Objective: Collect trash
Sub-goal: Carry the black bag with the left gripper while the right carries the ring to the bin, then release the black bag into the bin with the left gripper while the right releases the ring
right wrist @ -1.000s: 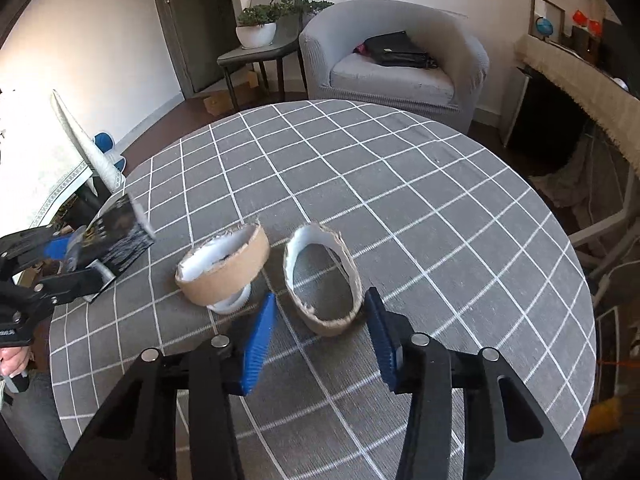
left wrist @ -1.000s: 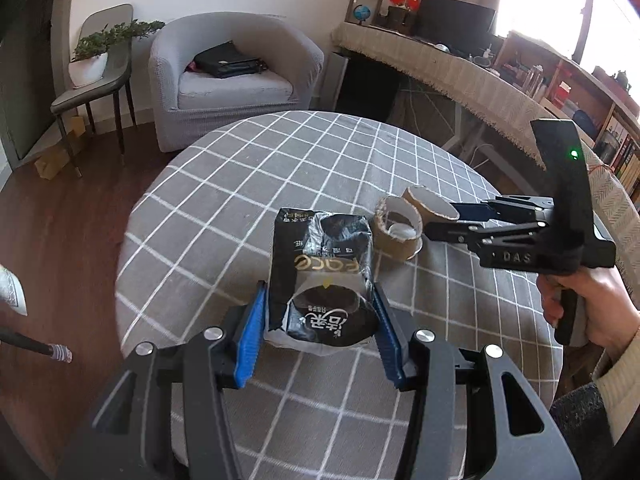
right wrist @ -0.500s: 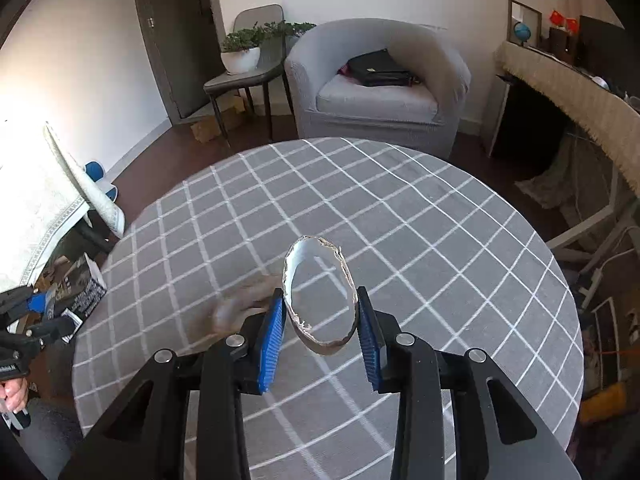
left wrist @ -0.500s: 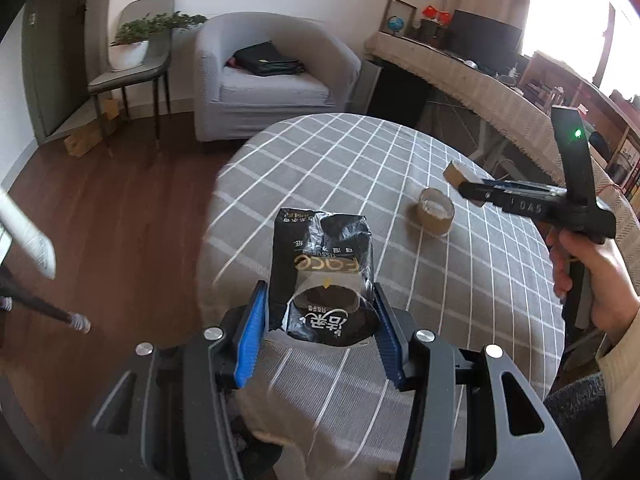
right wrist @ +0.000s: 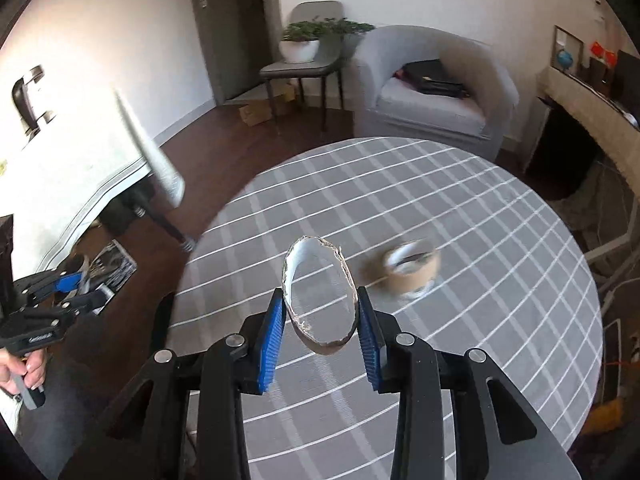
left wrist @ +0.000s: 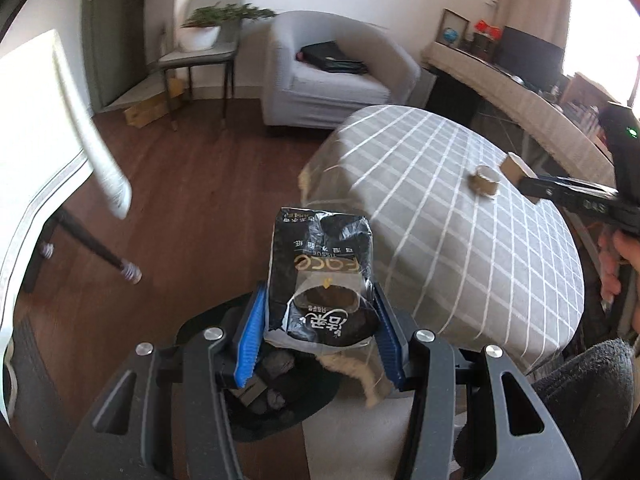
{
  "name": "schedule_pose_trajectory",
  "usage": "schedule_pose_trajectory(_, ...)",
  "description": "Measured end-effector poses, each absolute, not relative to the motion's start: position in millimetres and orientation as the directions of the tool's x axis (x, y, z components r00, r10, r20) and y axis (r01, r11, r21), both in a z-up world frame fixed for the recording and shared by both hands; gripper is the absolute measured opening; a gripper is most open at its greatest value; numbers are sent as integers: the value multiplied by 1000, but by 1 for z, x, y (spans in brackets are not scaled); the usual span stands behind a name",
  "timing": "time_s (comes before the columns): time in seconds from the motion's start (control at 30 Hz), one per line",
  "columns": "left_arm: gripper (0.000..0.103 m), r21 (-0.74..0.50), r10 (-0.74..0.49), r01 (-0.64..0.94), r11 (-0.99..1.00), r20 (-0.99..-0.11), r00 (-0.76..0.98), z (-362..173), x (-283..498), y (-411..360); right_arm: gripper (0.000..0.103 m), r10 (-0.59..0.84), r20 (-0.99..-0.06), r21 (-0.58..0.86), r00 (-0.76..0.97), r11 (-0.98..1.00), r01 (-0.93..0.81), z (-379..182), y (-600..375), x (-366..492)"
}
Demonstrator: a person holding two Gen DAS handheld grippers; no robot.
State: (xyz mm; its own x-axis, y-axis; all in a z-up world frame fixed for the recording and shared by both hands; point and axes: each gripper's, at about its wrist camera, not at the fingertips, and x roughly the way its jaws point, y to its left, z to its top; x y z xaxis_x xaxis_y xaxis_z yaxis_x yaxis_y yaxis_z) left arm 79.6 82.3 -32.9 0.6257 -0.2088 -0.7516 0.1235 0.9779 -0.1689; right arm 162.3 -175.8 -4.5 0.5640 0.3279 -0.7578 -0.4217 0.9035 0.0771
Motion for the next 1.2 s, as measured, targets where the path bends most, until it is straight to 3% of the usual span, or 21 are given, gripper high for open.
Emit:
schedule_pose_trajectory(0.67, 53, -181, -114, -63, 982, -816, 567, -73, 42, 153, 35, 470, -778, 145, 418, 780, -609, -23, -35, 116)
schedule_pose_trajectory(1.2, 53, -193, -131, -120, 974, -907, 401, -152, 67, 171, 35, 429, -859, 150, 280, 734, -663, -82, 35, 123)
